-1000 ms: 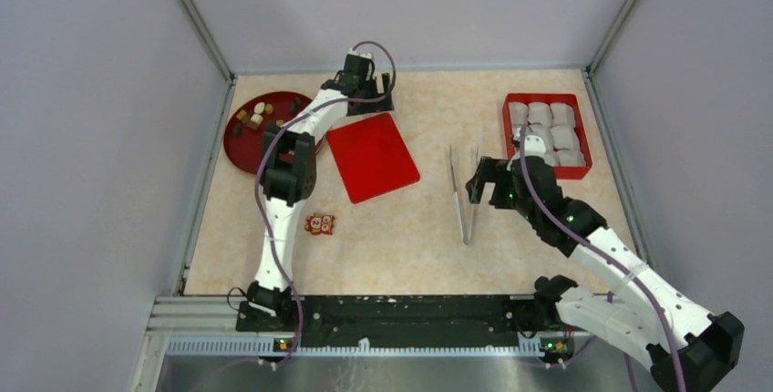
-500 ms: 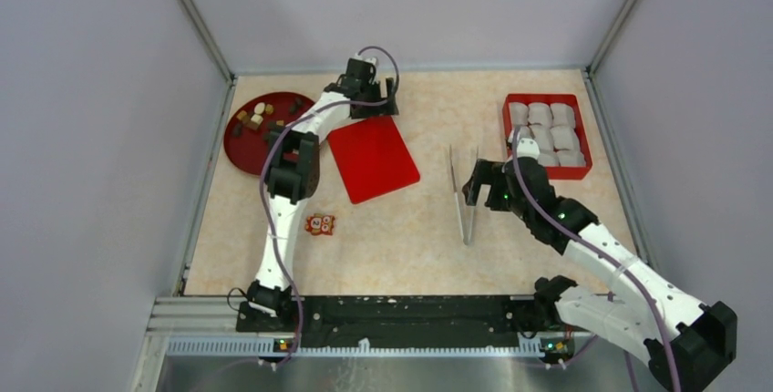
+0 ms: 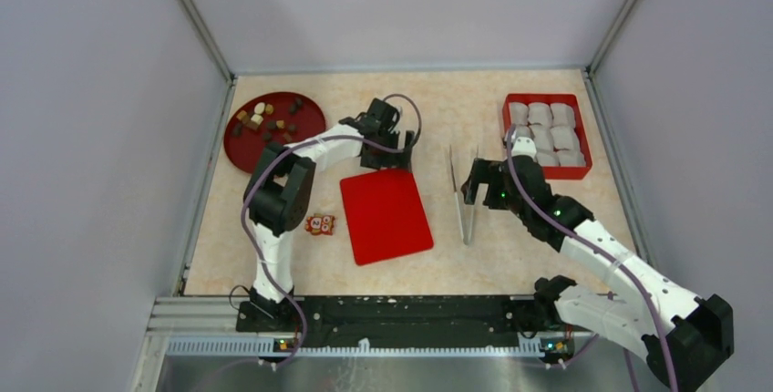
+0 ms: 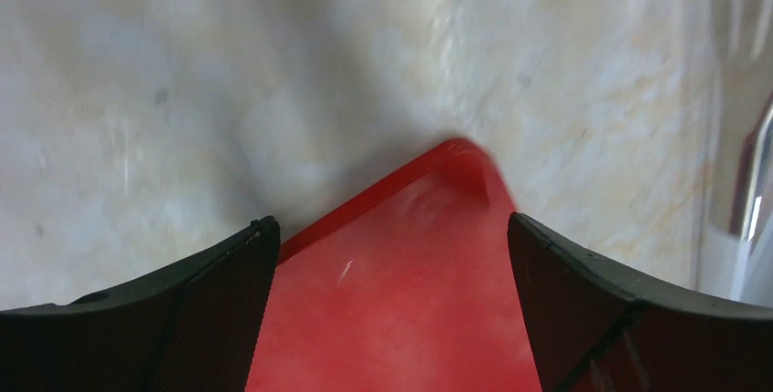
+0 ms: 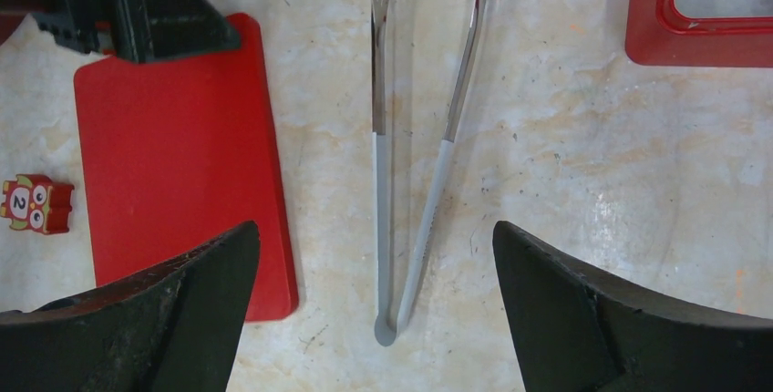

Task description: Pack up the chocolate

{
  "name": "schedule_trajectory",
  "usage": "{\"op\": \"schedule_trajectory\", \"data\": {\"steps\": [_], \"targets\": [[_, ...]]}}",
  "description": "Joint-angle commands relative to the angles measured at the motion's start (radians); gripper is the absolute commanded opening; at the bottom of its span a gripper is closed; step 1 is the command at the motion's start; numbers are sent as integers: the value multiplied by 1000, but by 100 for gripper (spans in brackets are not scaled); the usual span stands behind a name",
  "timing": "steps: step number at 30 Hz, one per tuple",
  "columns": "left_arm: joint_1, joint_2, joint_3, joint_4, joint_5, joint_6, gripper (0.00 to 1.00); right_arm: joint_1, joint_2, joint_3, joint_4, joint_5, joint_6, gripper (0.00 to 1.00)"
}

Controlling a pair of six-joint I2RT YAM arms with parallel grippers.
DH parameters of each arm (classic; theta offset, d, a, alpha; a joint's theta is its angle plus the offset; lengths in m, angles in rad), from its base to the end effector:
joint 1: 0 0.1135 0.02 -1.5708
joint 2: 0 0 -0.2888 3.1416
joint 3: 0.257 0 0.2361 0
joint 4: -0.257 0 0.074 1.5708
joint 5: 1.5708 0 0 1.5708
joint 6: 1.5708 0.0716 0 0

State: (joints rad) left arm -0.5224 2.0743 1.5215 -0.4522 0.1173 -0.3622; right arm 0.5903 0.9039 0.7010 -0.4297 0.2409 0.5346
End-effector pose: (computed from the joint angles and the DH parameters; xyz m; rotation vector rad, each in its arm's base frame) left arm 0.3970 -0.2383 0.1751 0.2562 2.6283 -0.4687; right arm 0.1697 0.0932 0.2683 0.0737 2.2055 0.3698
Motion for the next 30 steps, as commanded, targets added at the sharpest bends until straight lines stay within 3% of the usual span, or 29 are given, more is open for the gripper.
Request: {"op": "schedule_trajectory", "data": {"steps": [1,6,10,15,19,30], "targets": [[8,-104,-138,-109,-23,-36,99,-6,-6,23,38,11,-11,96],[0,-290,-112,-139,-104,-24,99,-5,1,26,11,62,-13,96],[18,-383,-104,-74,-308,-4,99,-5,0,27,-1,64,-9,96],[160,-230,47,-169,-412,-10,99,-6,-29,17,-9,52,-1,95],[243,-106,154,-177,-379,-21,99,-6,-61,15,-37,69,-2,95],[333,48,203,-91,-309,28,99,-6,-126,-14,-94,97,14,95]]}}
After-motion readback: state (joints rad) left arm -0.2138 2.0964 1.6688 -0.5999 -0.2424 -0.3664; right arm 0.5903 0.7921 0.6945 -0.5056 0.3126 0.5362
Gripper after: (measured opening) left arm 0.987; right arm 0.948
